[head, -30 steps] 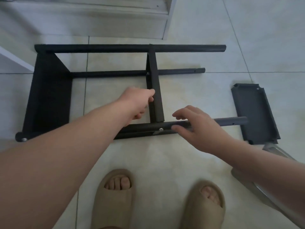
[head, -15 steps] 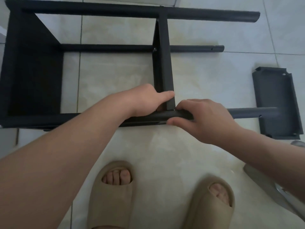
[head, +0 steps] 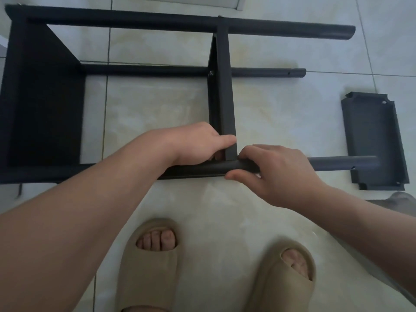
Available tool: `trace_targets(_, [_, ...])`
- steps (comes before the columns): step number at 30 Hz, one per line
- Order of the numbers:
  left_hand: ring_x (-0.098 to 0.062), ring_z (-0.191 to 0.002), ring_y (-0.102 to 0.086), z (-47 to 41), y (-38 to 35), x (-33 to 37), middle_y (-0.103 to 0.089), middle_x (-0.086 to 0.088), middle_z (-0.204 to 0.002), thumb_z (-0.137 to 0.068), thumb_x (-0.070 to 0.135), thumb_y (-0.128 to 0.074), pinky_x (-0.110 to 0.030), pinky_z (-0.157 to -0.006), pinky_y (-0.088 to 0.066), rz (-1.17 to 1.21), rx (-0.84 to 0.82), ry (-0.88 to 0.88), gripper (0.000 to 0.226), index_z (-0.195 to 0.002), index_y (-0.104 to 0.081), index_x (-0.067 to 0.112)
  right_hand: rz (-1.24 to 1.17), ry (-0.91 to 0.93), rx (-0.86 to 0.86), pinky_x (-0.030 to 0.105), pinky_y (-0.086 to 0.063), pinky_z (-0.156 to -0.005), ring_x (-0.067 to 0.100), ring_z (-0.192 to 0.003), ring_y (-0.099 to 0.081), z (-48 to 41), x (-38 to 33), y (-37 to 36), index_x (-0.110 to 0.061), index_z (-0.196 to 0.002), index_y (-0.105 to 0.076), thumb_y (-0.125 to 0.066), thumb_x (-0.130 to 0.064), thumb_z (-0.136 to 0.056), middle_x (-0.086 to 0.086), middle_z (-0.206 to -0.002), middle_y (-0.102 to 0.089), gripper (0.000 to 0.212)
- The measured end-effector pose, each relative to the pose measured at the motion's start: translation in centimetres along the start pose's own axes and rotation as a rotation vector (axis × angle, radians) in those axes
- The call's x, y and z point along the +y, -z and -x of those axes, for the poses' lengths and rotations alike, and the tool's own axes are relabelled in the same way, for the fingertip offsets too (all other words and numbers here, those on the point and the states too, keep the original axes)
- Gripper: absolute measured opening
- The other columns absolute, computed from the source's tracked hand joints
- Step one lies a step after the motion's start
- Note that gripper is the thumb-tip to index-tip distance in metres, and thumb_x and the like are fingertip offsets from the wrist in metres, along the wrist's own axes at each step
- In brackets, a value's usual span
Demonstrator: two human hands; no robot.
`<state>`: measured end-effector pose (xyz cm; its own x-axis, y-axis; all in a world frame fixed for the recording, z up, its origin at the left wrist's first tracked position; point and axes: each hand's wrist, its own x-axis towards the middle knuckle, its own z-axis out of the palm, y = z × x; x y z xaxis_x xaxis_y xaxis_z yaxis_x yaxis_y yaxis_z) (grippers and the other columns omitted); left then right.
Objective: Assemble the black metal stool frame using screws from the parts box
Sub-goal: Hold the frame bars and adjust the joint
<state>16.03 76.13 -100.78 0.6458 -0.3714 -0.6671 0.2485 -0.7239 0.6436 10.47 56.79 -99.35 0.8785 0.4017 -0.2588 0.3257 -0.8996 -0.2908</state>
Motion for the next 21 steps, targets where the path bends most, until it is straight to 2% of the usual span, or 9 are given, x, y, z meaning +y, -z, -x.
trace_targets(3, [-0.005, -0.032, -0.036, 0.5, -0.4, -0.2, -0.040, 0.015, -0.037, -0.100, 0.055, -0.044, -0.032, -0.054, -0.027, -0.001, -0.031, 0.003, 0.070, -0.039, -0.052, 0.023, 0.027, 0.026, -0.043, 0.032, -0.033, -0.055, 0.018, -0.065, -0.049, 0.1, 0.0, -0.3, -0.027, -0.082, -0.052, -0.035, -0.081, -0.080, -0.014, -0.064, -0.045, 0.057])
trace_targets(5, [-0.004, -0.032, -0.036, 0.9, -0.6, -0.3, -0.040, 0.015, -0.036, -0.100, 0.055, -0.042, -0.032, -0.054, -0.027, 0.011, -0.041, 0.008, 0.071, -0.036, -0.053, 0.027, -0.003, 0.054, 0.003, 0.032, -0.035, -0.056, 0.019, -0.072, -0.054, 0.2, 0.1, -0.4, -0.026, -0.090, -0.053, -0.038, -0.082, -0.080, -0.016, -0.071, -0.048, 0.058])
trace_targets(8, [-0.003, -0.033, -0.037, 1.2, -0.8, -0.3, -0.040, 0.016, -0.036, -0.100, 0.055, -0.044, -0.032, -0.054, -0.027, 0.054, -0.034, 0.006, 0.066, -0.043, -0.052, 0.023, -0.036, 0.131, 0.116, 0.040, -0.047, -0.079, 0.026, -0.110, -0.054, -0.3, 0.8, -0.6, -0.015, -0.123, -0.056, -0.049, -0.079, -0.078, -0.002, -0.125, -0.057, 0.078])
trace_targets(9, [-0.004, -0.035, -0.038, 1.2, -0.8, -0.5, -0.041, 0.016, -0.037, -0.100, 0.055, -0.044, -0.032, -0.055, -0.028, 0.076, -0.034, 0.009, 0.061, -0.049, -0.054, 0.022, -0.025, 0.160, 0.114, 0.045, -0.047, -0.093, 0.029, -0.127, -0.048, -0.5, 1.1, -0.6, -0.011, -0.132, -0.052, -0.052, -0.079, -0.079, 0.004, -0.144, -0.048, 0.087])
trace_targets(11, [-0.005, -0.042, -0.040, 1.4, -0.8, -0.9, -0.044, 0.016, -0.042, -0.100, 0.055, -0.045, -0.032, -0.059, -0.031, 0.099, -0.070, 0.016, 0.056, -0.063, -0.062, 0.016, -0.004, 0.190, 0.068, 0.048, -0.032, -0.115, 0.029, -0.152, -0.020, -1.0, 1.4, -0.4, -0.008, -0.150, -0.037, -0.050, -0.082, -0.079, 0.007, -0.167, -0.019, 0.103])
trace_targets(13, [-0.007, -0.046, -0.042, 1.7, -0.6, -1.2, -0.046, 0.015, -0.046, -0.100, 0.051, -0.048, -0.032, -0.061, -0.033, 0.147, -0.111, 0.017, 0.052, -0.063, -0.065, 0.018, 0.023, 0.226, 0.005, 0.050, -0.017, -0.124, 0.024, -0.157, 0.004, -1.4, 1.5, -0.2, -0.012, -0.161, -0.013, -0.045, -0.084, -0.081, 0.005, -0.170, 0.005, 0.113])
trace_targets(16, [-0.008, -0.046, -0.039, 2.0, -0.2, -1.3, -0.043, 0.011, -0.048, -0.097, 0.034, -0.056, -0.031, -0.061, -0.032, 0.141, -0.163, -0.003, 0.048, -0.051, -0.061, 0.022, 0.080, 0.307, -0.087, 0.052, -0.008, -0.126, 0.018, -0.155, 0.015, -1.9, 1.6, -0.1, -0.018, -0.162, 0.003, -0.037, -0.083, -0.085, 0.001, -0.169, 0.017, 0.108])
trace_targets(18, [-0.015, -0.054, -0.039, 2.0, 0.0, -1.2, -0.043, 0.005, -0.053, -0.082, 0.033, -0.063, -0.031, -0.063, -0.034, 0.143, -0.180, 0.011, 0.028, -0.063, -0.067, 0.012, 0.093, 0.326, -0.100, 0.050, -0.005, -0.126, 0.016, -0.155, 0.015, -2.0, 1.5, -0.2, -0.017, -0.162, 0.005, -0.035, -0.081, -0.087, 0.002, -0.169, 0.018, 0.107])
trace_targets(21, [-0.020, -0.059, -0.037, 2.0, 0.3, -1.4, -0.040, -0.001, -0.057, -0.061, 0.035, -0.058, -0.028, -0.058, -0.034, 0.158, -0.217, 0.058, 0.044, -0.087, -0.073, 0.003, 0.157, 0.335, -0.087, 0.050, 0.000, -0.126, 0.017, -0.155, 0.014, -1.9, 1.5, -0.3, -0.013, -0.162, 0.006, -0.030, -0.081, -0.088, 0.006, -0.168, 0.017, 0.106])
